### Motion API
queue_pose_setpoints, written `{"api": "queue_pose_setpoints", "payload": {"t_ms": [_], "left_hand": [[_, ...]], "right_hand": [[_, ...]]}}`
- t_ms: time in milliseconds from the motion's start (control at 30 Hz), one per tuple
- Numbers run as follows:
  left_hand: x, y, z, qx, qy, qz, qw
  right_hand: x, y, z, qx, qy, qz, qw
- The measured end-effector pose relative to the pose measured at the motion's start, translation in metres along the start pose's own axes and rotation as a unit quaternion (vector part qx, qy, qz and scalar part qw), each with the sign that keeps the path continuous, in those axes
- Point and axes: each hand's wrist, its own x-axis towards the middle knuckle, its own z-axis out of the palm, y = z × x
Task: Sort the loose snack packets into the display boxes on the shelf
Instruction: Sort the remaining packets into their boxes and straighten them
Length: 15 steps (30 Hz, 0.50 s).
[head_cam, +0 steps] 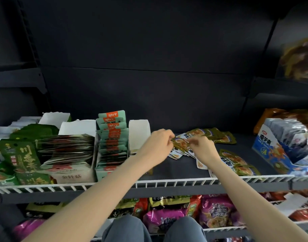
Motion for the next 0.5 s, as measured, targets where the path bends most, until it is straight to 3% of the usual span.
{"api": "queue_pose_setpoints", "payload": {"t_ms": [133,367,500], "left_hand": [[0.03,0.016,0.053,0.043,-0.074,-0.004,0.996],[0.063,-0.018,0.115,0.162,-0.241,-0.096,0.952],[0.07,-0.024,0.122,0.176,-0.201,-0.098,0.958]], "right_hand": [[0.015,0.044,0.006,-0.086,-0.065,0.085,0.99],[0.035,0.072,0.018,-0.208,-0.133,0.109,0.963],[0.036,0.056,0.021,-0.236,-0.111,0.059,0.964]]}}
